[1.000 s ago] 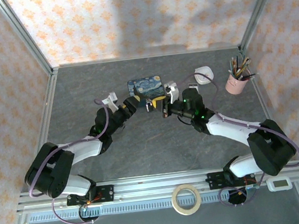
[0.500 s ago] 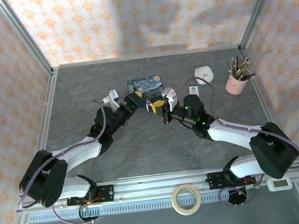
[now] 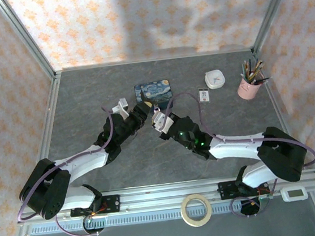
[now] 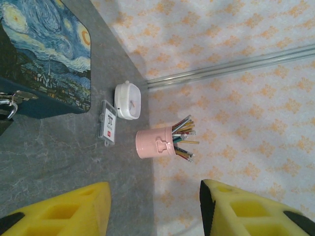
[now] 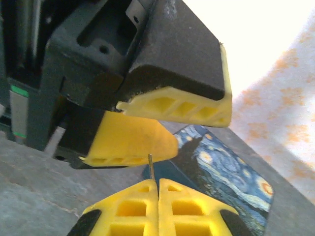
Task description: Unlock a padlock with a key
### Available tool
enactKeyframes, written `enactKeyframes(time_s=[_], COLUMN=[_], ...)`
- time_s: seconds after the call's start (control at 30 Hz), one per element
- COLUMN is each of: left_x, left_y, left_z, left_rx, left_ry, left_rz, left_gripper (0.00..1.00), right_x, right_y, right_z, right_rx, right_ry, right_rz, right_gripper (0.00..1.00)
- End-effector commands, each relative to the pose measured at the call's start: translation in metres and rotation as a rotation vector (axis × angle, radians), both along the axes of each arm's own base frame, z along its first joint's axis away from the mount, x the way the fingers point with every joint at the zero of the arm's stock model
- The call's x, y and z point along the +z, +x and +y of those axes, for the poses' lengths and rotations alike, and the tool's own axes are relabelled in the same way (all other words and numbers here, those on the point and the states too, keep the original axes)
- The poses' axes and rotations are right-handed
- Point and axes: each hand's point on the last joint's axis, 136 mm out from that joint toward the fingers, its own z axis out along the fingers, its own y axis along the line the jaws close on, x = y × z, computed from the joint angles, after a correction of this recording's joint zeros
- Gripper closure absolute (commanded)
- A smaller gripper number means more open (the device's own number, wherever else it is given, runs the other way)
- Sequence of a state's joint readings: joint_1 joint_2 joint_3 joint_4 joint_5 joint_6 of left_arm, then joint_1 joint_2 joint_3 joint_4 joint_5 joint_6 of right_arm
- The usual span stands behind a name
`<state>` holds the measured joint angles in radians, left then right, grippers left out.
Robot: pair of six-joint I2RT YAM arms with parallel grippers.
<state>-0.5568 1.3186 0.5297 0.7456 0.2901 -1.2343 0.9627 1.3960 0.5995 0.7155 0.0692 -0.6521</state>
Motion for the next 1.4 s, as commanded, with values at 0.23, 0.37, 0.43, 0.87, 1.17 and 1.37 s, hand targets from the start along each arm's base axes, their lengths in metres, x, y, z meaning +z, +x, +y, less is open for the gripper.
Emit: enactKeyframes(time_s=[0.23,0.37,0.43,0.87,1.17,1.37], left_x=[0.019,0.015,0.013,0.019,0.019,0.018], left_y=[-0.003,-0.002,-0.002,0.0,-0.001,-0.001], left_z=[0.003,-0.002,-0.003,-0.009,-0.013,-0.013], left_rx=[0.017,0.001,-0.003,-0.022,-0.037,-0.038], left_ry=[-0.042,-0.046,-0.05,-0.065,-0.07,-0.062], left_rz=[-0.02,-0.008,-0.001,-0.014,-0.01,-0.01], left_gripper=[0.54,0.55,0.55,0.77,0.81,1.0], right_x=[0.027,0.03,0.031,0.019,0.017,0.017], right_y=[0.012,0.01,0.009,0.006,0.007,0.007], right_z=[-0.005,-0.001,0.002,0.012,0.015,0.014], right_rx=[-0.122,-0.107,-0.093,-0.038,-0.033,-0.035], right_ry=[-0.024,-0.013,-0.008,-0.02,-0.039,-0.044], right_rz=[-0.187,-0.207,-0.207,-0.188,-0.2,-0.203], right_gripper=[1.0,1.0,1.0,1.0,1.0,1.0])
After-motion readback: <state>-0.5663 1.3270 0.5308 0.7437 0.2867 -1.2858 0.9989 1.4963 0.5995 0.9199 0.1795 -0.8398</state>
